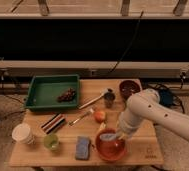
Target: Place towel in red bowl
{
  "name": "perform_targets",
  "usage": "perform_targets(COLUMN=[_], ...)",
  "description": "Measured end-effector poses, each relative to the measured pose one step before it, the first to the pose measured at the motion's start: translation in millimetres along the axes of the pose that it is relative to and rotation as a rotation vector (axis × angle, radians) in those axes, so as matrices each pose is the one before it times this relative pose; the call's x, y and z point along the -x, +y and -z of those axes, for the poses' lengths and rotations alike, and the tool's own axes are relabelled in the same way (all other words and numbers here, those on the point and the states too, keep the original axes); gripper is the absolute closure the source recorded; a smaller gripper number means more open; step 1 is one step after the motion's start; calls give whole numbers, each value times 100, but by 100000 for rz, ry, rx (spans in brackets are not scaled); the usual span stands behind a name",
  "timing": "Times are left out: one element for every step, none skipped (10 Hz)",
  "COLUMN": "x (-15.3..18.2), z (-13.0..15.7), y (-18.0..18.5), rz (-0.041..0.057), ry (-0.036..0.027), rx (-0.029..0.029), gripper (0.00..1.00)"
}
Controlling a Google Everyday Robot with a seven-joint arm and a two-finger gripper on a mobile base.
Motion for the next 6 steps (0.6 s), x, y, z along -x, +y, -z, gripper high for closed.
perform_targets(x=[655, 658, 422, 554, 227, 184], z=[-636, -447, -277, -326, -171, -84], y=[143, -8, -55, -139, -20, -3], rz=[1475, 1683, 1231, 1717, 869, 624], ry=[-999, -964, -700, -1283, -704, -644], rx=[697, 449, 430, 656, 485, 443], gripper=[56, 45, 37, 25, 21, 20])
